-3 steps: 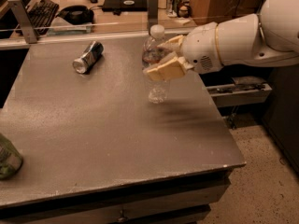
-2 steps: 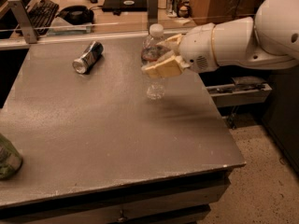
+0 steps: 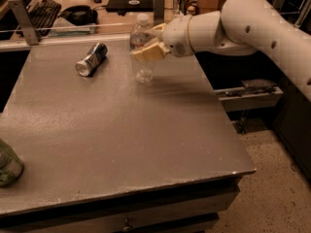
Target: Move water bottle near redbull can
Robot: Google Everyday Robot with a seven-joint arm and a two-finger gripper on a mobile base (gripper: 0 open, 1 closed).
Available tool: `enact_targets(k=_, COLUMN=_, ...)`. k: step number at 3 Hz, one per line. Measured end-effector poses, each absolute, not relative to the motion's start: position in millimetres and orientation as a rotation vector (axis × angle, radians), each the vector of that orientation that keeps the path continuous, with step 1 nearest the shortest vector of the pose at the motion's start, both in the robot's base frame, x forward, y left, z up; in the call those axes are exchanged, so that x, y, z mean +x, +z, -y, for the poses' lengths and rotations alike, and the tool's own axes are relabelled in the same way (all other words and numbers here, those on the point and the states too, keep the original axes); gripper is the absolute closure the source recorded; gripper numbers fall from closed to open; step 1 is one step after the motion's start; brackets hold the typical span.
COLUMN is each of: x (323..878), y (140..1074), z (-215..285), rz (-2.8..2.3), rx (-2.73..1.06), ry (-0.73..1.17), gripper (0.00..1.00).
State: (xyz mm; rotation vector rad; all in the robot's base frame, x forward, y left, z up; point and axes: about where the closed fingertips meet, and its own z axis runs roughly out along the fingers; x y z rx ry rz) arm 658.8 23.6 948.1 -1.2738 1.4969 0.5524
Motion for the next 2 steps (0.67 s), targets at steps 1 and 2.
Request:
enact_targets(k=1, x=704.0, y=963.3, z=-58.8, rz=-1.429, rx=-1.294, ry=0.562, gripper=1.0)
enact_targets(k=2, x=730.4, y=974.1, z=-84.9, rz=-1.392, rx=-1.293, ry=0.609, gripper=1.0)
